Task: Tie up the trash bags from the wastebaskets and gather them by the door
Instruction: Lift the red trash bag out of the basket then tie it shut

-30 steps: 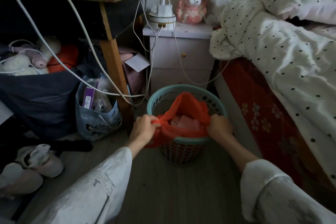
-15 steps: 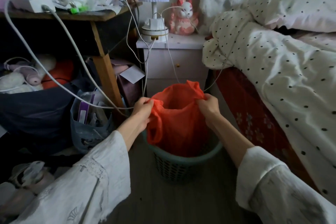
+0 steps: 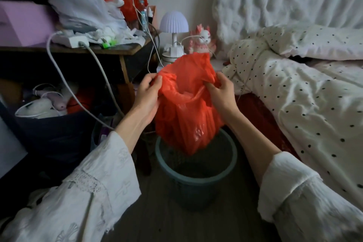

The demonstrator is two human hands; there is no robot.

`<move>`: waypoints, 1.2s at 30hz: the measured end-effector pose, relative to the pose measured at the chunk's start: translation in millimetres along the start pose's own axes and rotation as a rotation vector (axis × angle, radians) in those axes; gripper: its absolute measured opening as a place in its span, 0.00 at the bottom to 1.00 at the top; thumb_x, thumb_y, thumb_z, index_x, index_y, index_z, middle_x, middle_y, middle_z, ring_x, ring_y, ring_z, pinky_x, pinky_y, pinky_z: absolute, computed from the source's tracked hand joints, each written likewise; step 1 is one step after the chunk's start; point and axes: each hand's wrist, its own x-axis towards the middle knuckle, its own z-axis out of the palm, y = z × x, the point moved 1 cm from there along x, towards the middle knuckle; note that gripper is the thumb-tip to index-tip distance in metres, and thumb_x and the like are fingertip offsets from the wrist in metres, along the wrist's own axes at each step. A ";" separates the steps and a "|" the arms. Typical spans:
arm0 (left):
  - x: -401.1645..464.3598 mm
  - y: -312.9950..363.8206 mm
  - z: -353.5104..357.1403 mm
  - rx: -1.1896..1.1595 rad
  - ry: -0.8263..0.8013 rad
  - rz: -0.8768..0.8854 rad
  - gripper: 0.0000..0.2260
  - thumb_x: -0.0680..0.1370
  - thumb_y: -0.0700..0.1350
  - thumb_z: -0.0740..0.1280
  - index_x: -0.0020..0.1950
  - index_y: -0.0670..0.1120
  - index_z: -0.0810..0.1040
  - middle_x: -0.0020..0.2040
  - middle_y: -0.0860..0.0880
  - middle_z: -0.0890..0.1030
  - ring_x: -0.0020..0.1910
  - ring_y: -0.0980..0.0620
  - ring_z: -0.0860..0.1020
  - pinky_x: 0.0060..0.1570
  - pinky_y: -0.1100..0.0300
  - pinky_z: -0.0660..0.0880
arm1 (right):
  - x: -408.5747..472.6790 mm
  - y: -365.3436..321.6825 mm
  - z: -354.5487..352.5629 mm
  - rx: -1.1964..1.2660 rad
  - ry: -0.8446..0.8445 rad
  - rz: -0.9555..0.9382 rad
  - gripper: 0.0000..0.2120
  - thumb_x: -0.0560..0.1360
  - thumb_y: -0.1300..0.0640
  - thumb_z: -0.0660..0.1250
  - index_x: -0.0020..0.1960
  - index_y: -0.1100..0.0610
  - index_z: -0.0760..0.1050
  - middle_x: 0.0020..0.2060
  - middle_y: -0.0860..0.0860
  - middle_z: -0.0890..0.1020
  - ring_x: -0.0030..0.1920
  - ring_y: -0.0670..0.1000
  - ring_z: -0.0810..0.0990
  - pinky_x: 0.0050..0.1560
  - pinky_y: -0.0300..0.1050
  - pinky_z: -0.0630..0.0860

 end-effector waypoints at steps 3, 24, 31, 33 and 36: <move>-2.5 23.9 -20.8 0.056 0.102 0.085 0.09 0.78 0.41 0.60 0.39 0.50 0.74 0.37 0.49 0.76 0.35 0.55 0.74 0.41 0.58 0.72 | -3.0 -23.2 9.4 0.034 -0.049 -0.022 0.10 0.73 0.64 0.63 0.38 0.50 0.74 0.35 0.50 0.78 0.40 0.53 0.77 0.47 0.57 0.76; -107.2 -31.5 -189.1 0.747 0.221 -0.209 0.06 0.76 0.39 0.62 0.49 0.45 0.79 0.37 0.49 0.77 0.37 0.53 0.74 0.28 0.72 0.69 | -136.9 54.2 119.4 -0.293 -0.537 0.379 0.10 0.69 0.64 0.66 0.31 0.54 0.73 0.38 0.59 0.79 0.43 0.57 0.79 0.48 0.54 0.77; -121.1 -85.3 -187.4 0.805 -0.031 -0.373 0.11 0.74 0.36 0.66 0.38 0.51 0.77 0.35 0.52 0.78 0.36 0.55 0.75 0.37 0.65 0.70 | -150.2 99.5 92.9 -0.557 -0.394 0.430 0.06 0.70 0.62 0.61 0.40 0.60 0.77 0.47 0.64 0.82 0.53 0.64 0.78 0.51 0.51 0.73; -122.9 -91.4 -189.5 0.882 -0.128 -0.439 0.08 0.72 0.36 0.68 0.42 0.49 0.78 0.35 0.51 0.77 0.34 0.60 0.76 0.34 0.69 0.70 | -151.5 105.6 92.8 -0.602 -0.478 0.437 0.07 0.70 0.60 0.64 0.34 0.56 0.74 0.45 0.62 0.82 0.53 0.63 0.78 0.52 0.51 0.74; -121.4 -86.8 -199.4 1.050 -0.221 -0.486 0.15 0.68 0.35 0.72 0.54 0.44 0.78 0.43 0.45 0.79 0.40 0.59 0.78 0.35 0.71 0.69 | -150.3 105.5 93.3 -0.628 -0.583 0.462 0.07 0.70 0.54 0.69 0.37 0.56 0.76 0.43 0.59 0.82 0.49 0.59 0.80 0.52 0.52 0.78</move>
